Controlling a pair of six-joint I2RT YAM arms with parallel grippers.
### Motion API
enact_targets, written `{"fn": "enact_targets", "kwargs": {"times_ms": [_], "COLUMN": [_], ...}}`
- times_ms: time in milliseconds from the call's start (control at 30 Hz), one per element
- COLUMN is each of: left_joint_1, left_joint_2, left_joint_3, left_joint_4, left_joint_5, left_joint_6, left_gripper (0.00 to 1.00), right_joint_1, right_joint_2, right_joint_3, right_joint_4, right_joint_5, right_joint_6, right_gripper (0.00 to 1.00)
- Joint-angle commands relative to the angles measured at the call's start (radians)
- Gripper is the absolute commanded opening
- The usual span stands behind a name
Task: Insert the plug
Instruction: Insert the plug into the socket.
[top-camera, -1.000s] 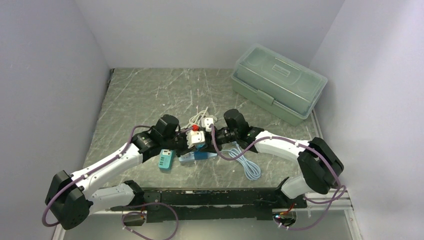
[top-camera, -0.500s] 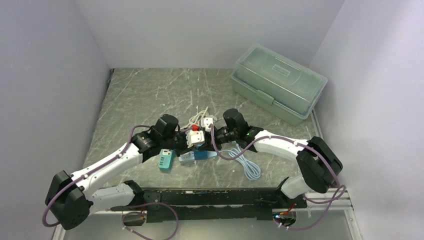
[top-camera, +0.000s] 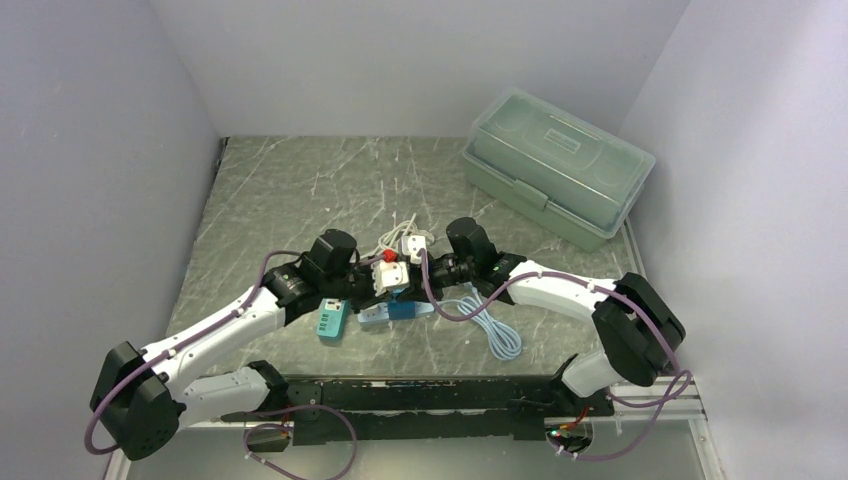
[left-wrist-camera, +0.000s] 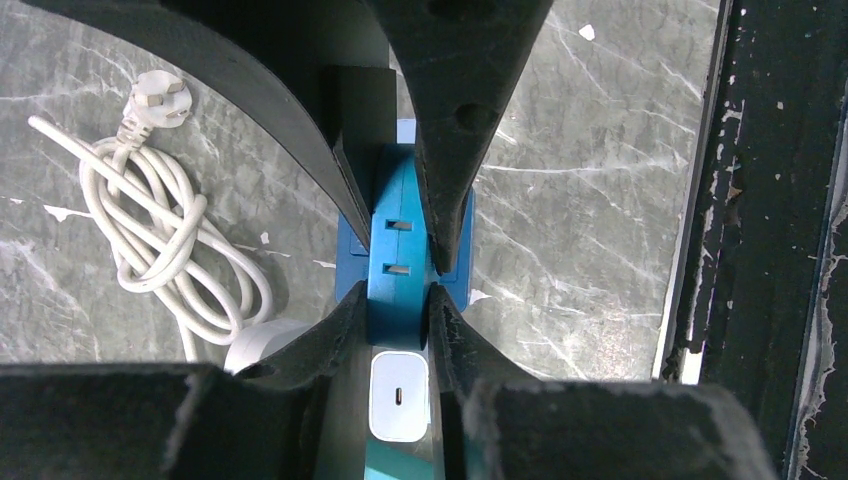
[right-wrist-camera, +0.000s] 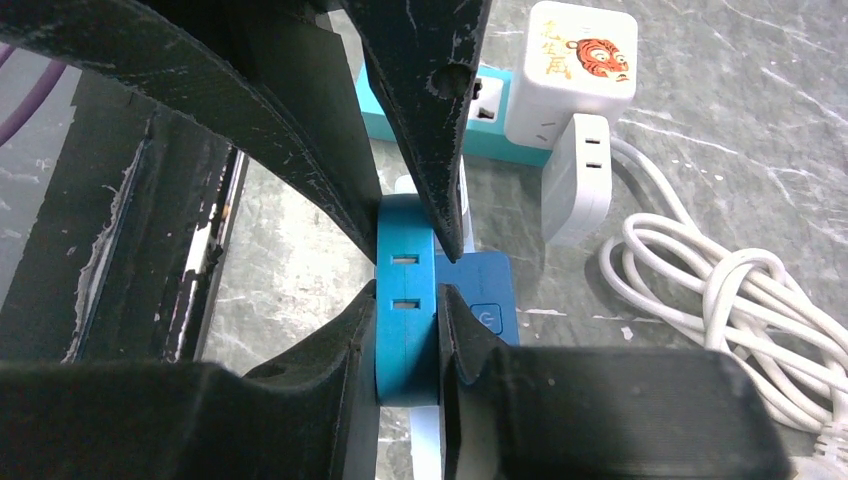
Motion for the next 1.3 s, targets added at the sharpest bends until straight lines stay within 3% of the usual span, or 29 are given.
{"fn": "enact_targets", "kwargs": {"times_ms": [0, 1267], "left_joint_1": [-0.031, -0.072], "left_joint_2": [0.048, 0.11], "left_joint_3": [-0.048, -0.054], "left_joint_4": [-0.009, 0.006], "left_joint_5": [-0.006, 0.0], "left_joint_6": [-0.008, 0.032], "left_gripper": [0.0, 0.0], "right_joint_1": [0.034, 0.032], "right_joint_2": [0.065, 0.108], "right_joint_3": [-0.003, -0.222], "right_joint_4": [-0.059, 0.162], "right_joint_5": [0.075, 0.094], "right_joint_6": [-0.024, 0.143], "right_gripper": [0.0, 0.0]}}
